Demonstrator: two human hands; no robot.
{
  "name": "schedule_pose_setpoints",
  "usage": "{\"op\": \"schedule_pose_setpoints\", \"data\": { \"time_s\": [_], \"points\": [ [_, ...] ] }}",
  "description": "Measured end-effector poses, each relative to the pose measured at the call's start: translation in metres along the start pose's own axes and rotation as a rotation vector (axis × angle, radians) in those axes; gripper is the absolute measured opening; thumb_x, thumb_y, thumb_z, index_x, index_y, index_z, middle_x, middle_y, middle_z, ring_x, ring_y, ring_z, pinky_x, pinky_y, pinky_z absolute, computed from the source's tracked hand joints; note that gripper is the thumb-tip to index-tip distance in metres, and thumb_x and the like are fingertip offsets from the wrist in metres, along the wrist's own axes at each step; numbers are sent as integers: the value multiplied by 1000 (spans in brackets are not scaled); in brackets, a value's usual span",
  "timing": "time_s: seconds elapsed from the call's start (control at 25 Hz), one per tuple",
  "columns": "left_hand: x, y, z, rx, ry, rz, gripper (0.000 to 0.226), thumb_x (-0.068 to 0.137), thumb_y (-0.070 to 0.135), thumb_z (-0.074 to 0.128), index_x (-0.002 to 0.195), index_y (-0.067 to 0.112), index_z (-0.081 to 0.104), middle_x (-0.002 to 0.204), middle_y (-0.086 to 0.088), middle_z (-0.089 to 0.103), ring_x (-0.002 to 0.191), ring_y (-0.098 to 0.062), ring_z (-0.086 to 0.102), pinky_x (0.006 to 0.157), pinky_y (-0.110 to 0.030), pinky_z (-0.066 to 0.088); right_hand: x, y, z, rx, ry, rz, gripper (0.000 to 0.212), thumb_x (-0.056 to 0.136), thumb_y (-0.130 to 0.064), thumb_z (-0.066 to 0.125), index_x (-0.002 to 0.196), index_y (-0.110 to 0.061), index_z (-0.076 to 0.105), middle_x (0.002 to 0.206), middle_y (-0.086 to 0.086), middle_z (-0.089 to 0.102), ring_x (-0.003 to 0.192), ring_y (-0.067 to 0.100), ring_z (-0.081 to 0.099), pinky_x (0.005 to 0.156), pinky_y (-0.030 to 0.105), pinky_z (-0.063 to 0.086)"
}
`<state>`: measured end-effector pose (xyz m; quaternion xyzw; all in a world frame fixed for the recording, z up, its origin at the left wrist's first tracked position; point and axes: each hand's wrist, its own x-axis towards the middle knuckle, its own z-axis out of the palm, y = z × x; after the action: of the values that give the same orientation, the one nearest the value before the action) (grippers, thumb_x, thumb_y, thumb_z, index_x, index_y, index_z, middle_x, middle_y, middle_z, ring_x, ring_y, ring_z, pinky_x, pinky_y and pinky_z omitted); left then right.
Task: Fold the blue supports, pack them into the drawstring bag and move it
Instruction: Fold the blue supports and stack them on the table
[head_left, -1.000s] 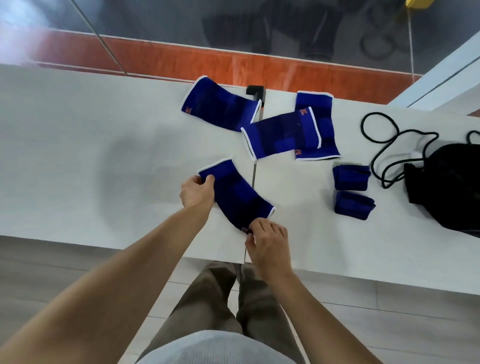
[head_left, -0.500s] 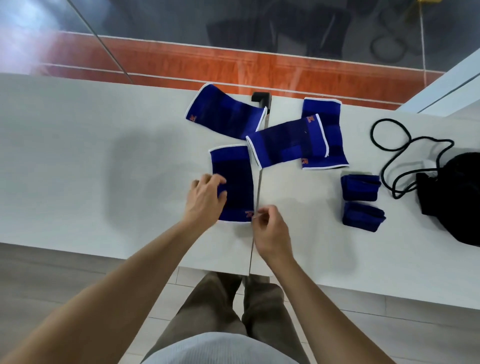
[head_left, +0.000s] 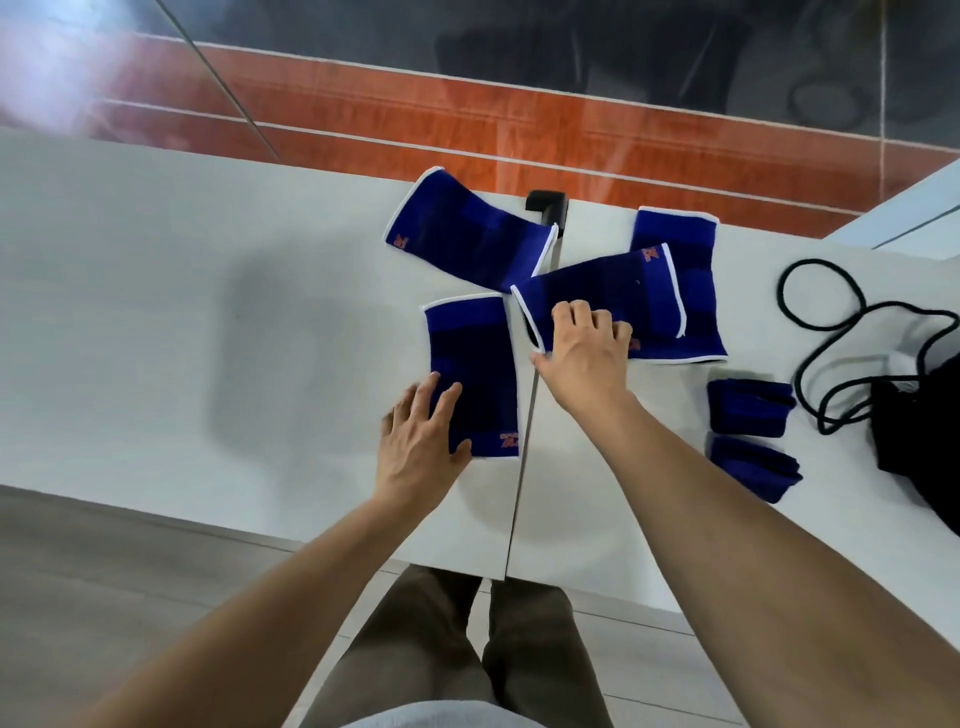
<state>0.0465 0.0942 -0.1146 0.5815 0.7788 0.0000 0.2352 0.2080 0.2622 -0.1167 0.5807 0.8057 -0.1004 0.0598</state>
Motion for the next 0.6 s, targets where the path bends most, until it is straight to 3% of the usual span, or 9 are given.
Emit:
{"op": "schedule_pose_setpoints", "data": {
  "time_s": [0.08, 0.16, 0.28, 0.44, 0.52, 0.6],
  "points": [
    [1, -1, 0, -12, 8, 13, 75, 92, 44, 62, 155, 25, 27, 164, -6, 22, 149, -30, 20, 119, -46, 26, 3, 6, 1, -77, 57, -62, 38, 89, -23, 66, 123, -15, 52, 116, 6, 59, 104, 31, 57, 91, 44, 39],
    [2, -1, 0, -2, 4, 17, 74, 91, 43, 63, 154, 24, 28, 163, -7, 23, 148, -31, 22, 118, -45, 26, -2, 15, -1, 10, 158, -84, 19, 90, -13, 62, 108, -14, 57, 98, 5, 62, 90, 30, 59, 86, 42, 39],
    [1, 3, -5, 10, -4, 26, 73, 88, 42, 66, 151, 22, 34, 159, -9, 30, 140, -33, 33, 115, -45, 32, -20, 29, -22, 340, 321, -35, 8, 95, -17, 58, 102, -15, 56, 85, -2, 61, 79, 22, 58, 81, 40, 42],
    [0, 24, -24, -73, 33, 6, 54, 90, 38, 64, 138, 19, 49, 144, -7, 43, 125, -32, 45, 107, -42, 39, -60, 39, -69, 659, 399, -42, 11, 96, -23, 63, 104, -15, 60, 90, -4, 68, 78, 17, 64, 73, 44, 54],
    [3, 53, -50, -347, 50, 18, 40, 97, 40, 56, 132, 21, 57, 135, 1, 55, 119, -24, 51, 103, -38, 44, -81, 31, -87, 700, 417, -47, 15, 94, -25, 67, 104, -16, 61, 92, -4, 71, 80, 16, 66, 70, 41, 56],
    [5, 89, -80, -833, -54, -15, 34, 98, 45, 55, 124, 24, 63, 120, 7, 67, 110, -12, 62, 96, -34, 52, -98, 17, -96, 730, 353, -71, 16, 93, -29, 69, 104, -18, 63, 91, -9, 70, 80, 11, 65, 72, 31, 55]
  ]
}}
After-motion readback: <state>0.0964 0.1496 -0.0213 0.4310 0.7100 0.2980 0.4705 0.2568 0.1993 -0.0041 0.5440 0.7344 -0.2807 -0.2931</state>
